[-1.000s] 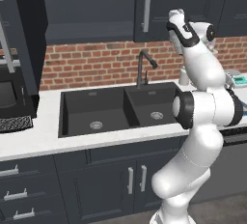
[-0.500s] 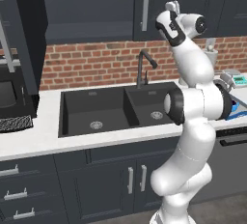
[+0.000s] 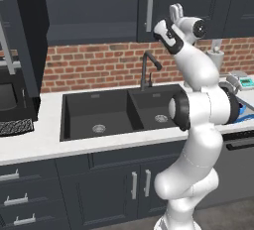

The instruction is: Pick the kettle from the counter and place it on the tray. Then pick the mug from the cabinet and place it on the tray. Then close the cabinet doors.

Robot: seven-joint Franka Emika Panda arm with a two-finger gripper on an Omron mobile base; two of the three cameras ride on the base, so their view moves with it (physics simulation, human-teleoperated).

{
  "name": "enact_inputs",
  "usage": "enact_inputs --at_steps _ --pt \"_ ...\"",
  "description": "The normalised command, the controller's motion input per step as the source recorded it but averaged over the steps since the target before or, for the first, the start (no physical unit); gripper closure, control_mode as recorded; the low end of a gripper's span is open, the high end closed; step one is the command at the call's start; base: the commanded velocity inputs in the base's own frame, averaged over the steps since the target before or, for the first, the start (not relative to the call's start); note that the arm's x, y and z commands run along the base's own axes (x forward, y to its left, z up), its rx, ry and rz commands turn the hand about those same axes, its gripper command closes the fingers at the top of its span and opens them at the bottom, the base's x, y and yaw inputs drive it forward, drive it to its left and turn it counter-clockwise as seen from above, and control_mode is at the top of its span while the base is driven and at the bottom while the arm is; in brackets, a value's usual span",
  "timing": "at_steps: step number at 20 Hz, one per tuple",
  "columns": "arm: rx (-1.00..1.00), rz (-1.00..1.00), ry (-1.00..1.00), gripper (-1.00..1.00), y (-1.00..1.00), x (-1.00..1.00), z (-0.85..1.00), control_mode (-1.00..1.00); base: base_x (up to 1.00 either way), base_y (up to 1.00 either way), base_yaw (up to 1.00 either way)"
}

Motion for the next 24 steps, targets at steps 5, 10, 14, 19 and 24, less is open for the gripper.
enact_inputs --at_steps 5,10,14,19,24 --pt "-0.11 -0.06 0.10 -1.00 0.06 0.19 -0.79 -1.00 0.00 0.00 0.00" --pt "-0.09 -0.08 0.17 -1.00 0.00 -0.11 -0.56 -1.00 0.00 0.00 0.00" --pt "-0.01 -0.07 0.11 -1.00 0.00 -0.61 -0.21 -1.00 0.00 0.00 0.00" --pt "0.00 -0.01 0.02 -1.00 0.00 -0.84 -0.05 -1.00 0.00 0.00 0.00" --pt "-0.09 0.00 -0.07 -1.00 0.00 -0.16 -0.09 -1.00 0.00 0.00 0.00"
